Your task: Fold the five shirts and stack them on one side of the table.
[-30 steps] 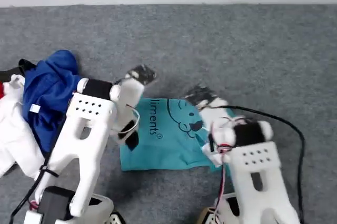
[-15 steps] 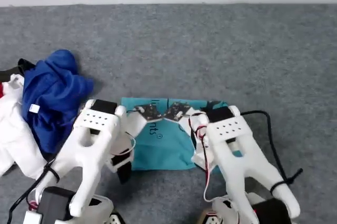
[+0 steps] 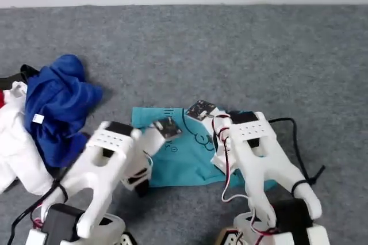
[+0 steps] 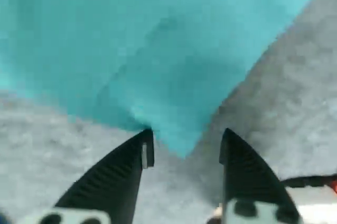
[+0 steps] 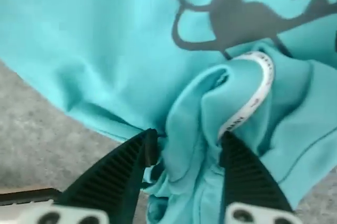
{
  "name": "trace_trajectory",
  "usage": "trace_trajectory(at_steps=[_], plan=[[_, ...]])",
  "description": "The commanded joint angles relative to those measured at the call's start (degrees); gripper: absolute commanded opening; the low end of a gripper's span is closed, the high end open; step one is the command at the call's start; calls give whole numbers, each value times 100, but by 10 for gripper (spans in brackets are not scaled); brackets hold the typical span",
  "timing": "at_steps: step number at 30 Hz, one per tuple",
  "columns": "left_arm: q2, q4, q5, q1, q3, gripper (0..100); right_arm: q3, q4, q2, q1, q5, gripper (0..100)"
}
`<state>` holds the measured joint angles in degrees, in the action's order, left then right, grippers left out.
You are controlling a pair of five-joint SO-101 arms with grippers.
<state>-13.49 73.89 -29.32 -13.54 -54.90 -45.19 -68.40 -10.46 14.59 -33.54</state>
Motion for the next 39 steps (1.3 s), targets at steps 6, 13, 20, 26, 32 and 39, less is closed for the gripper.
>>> trace_trajectory(at_steps=[6, 13, 20, 26, 32, 39], plan=[[0, -431, -35, -782, -127, 209, 70, 40, 145, -75, -18, 18], [0, -1204, -62, -782, -127, 148, 70, 31, 145, -92, -53, 9], [0, -1442, -70, -782, -119, 12, 193, 22, 136, -752, -62, 9], [-53, -1407, -70, -774, -66, 14, 211, 13, 136, -945, -62, 9], [-53, -607, -70, -774, 646, 14, 229, 22, 136, -954, -44, 9], [-62, 1424, 62, -765, 2431, 14, 404, 22, 127, -963, -18, 9]])
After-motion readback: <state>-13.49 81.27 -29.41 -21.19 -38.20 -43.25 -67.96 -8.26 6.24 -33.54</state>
